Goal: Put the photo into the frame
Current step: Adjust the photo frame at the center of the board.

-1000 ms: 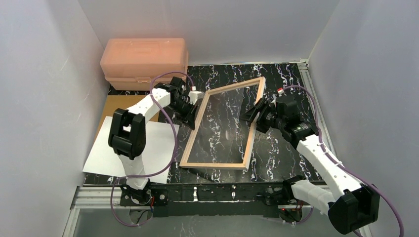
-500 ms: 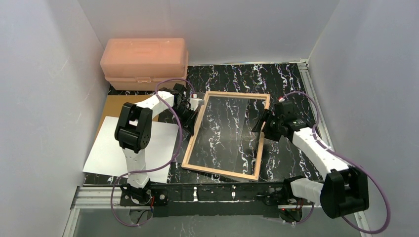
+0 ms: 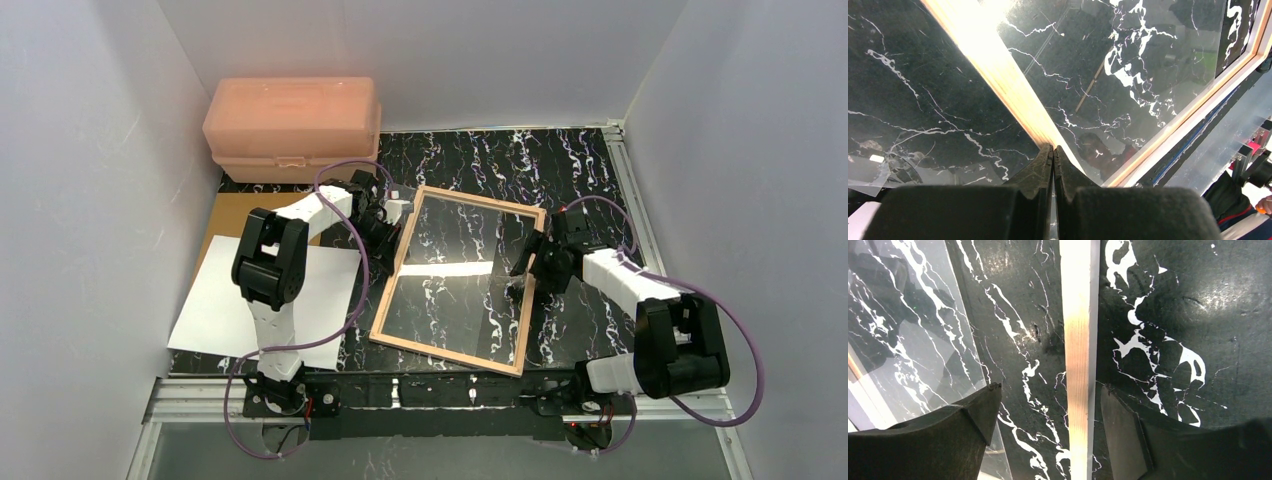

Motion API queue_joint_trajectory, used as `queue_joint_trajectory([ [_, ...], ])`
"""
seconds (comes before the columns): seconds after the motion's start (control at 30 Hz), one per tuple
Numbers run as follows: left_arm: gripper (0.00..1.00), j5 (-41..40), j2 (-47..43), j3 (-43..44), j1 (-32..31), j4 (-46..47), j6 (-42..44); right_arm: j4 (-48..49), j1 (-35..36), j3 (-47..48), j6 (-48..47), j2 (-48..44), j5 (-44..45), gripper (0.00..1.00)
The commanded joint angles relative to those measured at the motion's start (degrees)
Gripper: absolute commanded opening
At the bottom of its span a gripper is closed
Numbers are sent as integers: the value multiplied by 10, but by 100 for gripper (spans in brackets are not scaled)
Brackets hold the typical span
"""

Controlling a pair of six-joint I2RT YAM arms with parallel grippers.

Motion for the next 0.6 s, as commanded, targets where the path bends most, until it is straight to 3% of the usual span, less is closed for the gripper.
queue_joint_trajectory([
  [0.0,0,-1,-19,-14,-2,-2,-1,-2,-2,28,-2,-34,-12,82],
  [0.2,0,25,-13,-16,-2,-3,-14,-19,13,20,55,-96,-24,88],
  [0.33,0,48,-15,3,1,-25,-23,3,74,-28,104,-91,-39,88],
  [0.5,0,90,-45,59,26,-75,-29,20,79,-67,90,-84,-38,89],
  [0.57,7,102,-58,85,41,-96,-31,16,70,-57,63,-68,-32,89],
])
